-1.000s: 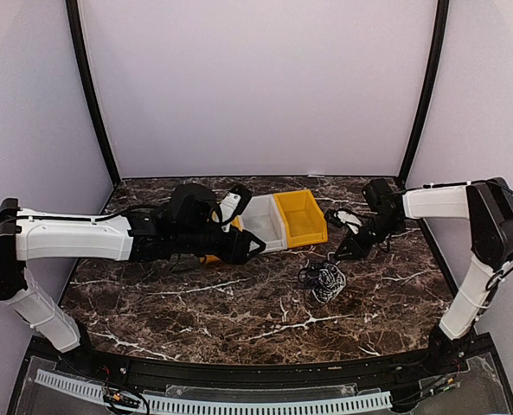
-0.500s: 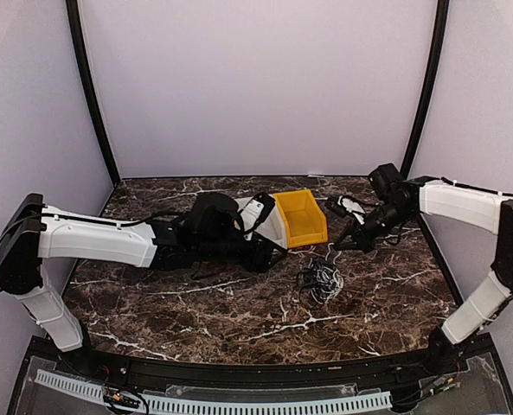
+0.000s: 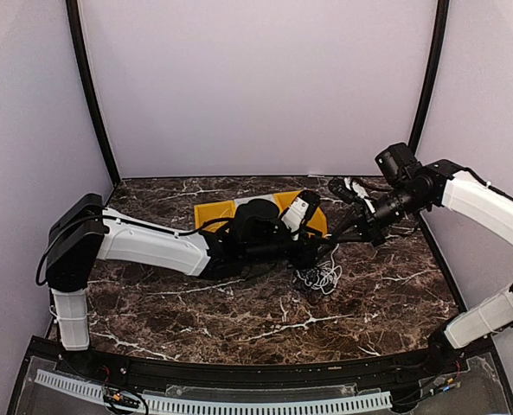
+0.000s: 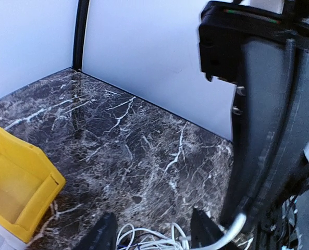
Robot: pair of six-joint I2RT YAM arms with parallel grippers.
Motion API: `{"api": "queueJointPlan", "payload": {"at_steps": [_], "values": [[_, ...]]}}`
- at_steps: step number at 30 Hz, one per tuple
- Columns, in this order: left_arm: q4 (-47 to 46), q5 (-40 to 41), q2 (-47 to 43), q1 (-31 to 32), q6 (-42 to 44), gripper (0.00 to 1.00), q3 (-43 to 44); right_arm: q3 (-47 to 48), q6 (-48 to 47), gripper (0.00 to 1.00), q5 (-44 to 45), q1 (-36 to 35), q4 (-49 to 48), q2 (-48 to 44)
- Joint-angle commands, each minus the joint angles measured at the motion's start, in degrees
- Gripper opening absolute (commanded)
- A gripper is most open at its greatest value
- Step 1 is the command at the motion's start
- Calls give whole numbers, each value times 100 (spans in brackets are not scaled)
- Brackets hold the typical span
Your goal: Untangle the cables
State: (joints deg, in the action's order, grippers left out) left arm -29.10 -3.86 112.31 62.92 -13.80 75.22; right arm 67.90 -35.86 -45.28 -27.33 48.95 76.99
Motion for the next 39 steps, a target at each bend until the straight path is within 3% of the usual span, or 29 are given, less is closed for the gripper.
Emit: {"api": "queueJointPlan", "payload": {"at_steps": [1,8,15,25,34,39], "values": [[-629,-143,424,38,67,42,309,692,-179,0,-710,-39,481,-47],[-791,-208,1241,37,-157,22,439,2201,-285,0,-1159,-27,1112,71],[-410,-229,1430,37,-101,20,341,3637,-26,0,-1024,93,977,1],[-223,-203,1295,37,-96,17,-268,5899,624,0,-2261,1133,762,543],[-444,-106,1032,39,-260,7,-1060,6839,1026,0,-2171,1691,262,652],[-273,108,860,37,-254,12,-1294,7480,1908,0,-2435,2114,-499,912]]}}
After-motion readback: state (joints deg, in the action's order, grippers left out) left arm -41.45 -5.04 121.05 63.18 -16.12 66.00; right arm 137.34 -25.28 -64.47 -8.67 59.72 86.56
